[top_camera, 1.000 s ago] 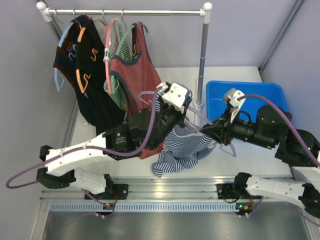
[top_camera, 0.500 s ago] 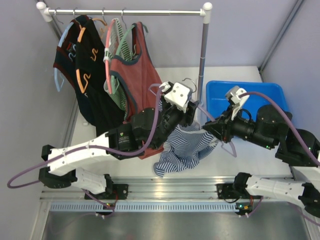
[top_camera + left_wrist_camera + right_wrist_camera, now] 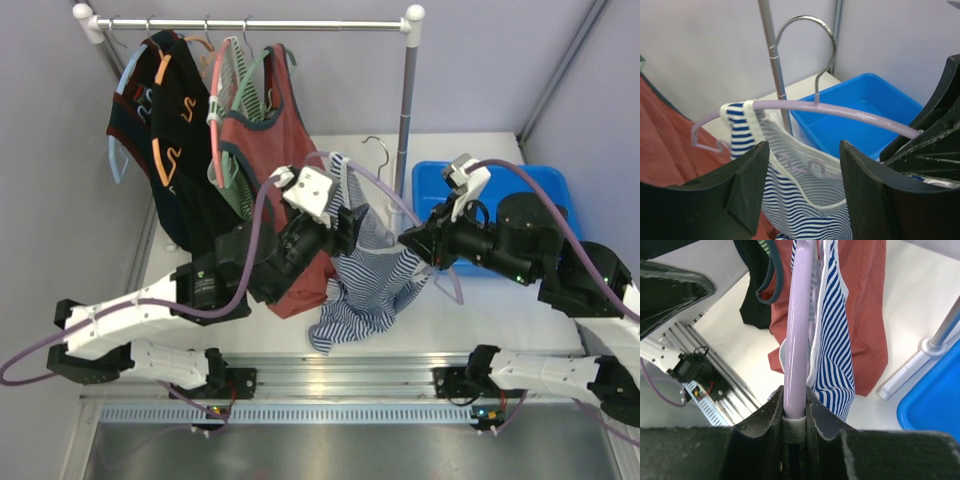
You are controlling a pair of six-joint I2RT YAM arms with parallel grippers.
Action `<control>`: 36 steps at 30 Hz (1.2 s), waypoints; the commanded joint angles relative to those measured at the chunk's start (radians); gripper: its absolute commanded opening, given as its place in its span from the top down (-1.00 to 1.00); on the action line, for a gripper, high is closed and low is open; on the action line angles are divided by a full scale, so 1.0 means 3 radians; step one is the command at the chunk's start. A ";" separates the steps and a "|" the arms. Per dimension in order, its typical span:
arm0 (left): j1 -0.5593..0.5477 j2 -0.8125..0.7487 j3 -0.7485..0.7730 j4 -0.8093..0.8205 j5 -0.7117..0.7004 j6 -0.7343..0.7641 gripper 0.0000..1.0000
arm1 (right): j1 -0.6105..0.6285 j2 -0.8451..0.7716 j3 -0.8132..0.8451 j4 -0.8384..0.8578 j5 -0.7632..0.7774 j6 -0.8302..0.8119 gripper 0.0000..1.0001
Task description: Place the tank top on the hanger
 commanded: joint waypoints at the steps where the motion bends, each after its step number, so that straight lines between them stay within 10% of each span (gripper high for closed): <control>1: -0.0010 -0.0244 -0.0068 0.0007 -0.0229 -0.0042 -0.33 | 0.0006 0.0089 0.0390 0.0222 0.0260 0.0099 1.00; 22: -0.0010 -0.0648 0.0080 -0.0044 -0.0583 0.0229 -0.34 | -0.0393 0.1669 0.2655 -0.0709 0.0649 0.0129 1.00; 36: -0.0010 -0.0934 -0.0038 -0.0325 -0.0598 0.0035 -0.30 | -0.0649 0.1997 0.2579 -0.0102 0.0654 0.0058 1.00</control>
